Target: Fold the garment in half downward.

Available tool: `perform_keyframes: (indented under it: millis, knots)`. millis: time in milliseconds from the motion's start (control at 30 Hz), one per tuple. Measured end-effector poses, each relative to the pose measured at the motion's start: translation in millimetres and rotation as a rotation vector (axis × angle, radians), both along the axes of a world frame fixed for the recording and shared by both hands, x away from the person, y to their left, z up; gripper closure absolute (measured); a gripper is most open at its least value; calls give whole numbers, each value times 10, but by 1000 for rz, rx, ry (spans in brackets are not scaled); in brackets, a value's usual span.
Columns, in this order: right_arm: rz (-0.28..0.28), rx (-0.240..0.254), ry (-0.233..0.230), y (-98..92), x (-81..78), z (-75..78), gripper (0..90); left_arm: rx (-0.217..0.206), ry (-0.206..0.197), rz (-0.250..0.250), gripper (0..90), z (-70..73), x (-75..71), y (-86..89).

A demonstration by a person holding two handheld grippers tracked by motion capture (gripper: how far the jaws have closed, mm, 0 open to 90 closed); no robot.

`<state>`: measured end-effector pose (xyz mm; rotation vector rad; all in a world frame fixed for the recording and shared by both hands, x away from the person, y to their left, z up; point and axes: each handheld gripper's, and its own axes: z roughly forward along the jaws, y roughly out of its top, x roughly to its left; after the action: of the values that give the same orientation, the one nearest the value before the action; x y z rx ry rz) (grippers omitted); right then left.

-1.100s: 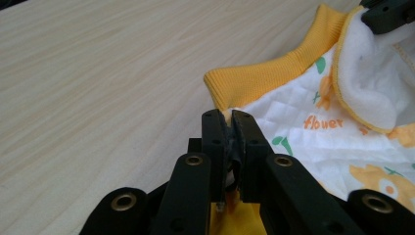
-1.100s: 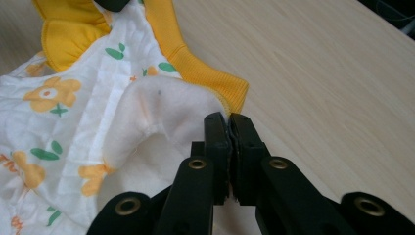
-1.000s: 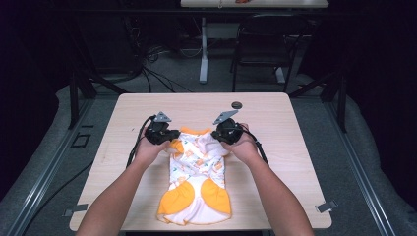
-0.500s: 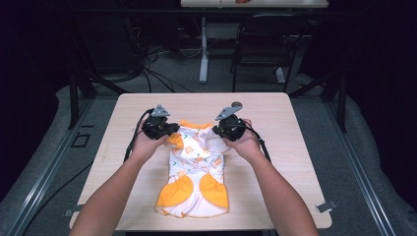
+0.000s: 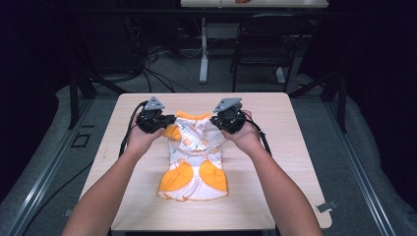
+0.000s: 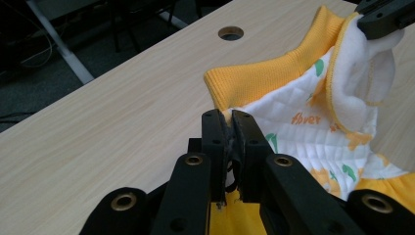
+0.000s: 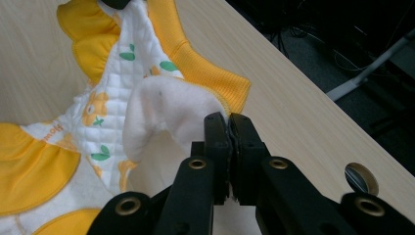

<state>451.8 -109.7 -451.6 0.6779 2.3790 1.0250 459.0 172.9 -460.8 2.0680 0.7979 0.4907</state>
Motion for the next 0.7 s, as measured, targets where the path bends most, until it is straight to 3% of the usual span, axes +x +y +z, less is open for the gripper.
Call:
perform_keyframes:
  millis: [267,700]
  knots:
    - [33,-21,-10,-38,-135,-73,870,-4,-7,-46,850,-84,-187,14]
    - [83,-11,-15,-73,-387,-153,869,-8,-3,-91,850,-146,-417,69]
